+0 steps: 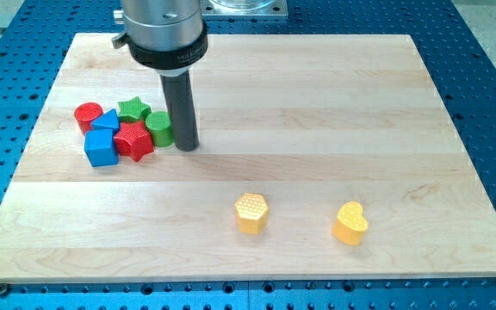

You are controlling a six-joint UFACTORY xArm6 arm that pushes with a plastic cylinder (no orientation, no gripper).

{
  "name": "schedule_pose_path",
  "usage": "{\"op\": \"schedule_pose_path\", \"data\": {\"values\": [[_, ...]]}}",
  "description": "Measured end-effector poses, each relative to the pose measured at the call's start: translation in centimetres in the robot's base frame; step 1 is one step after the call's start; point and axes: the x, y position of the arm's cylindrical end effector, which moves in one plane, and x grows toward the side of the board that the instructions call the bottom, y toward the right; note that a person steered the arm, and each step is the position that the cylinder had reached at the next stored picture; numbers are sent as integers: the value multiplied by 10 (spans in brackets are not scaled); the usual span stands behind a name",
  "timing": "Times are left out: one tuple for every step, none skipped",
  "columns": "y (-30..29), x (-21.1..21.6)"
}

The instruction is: Place the yellow hexagon at the right side of the red star

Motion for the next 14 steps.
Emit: {"op": "schedule_pose_path", "data": {"values": [[-43,-8],[-89,-8],[-37,-8],[60,10],[153,40],[268,33],[339,93],[300,137],[186,147],[74,147],[-3,146],[-4,131],[36,131],[68,125]]}}
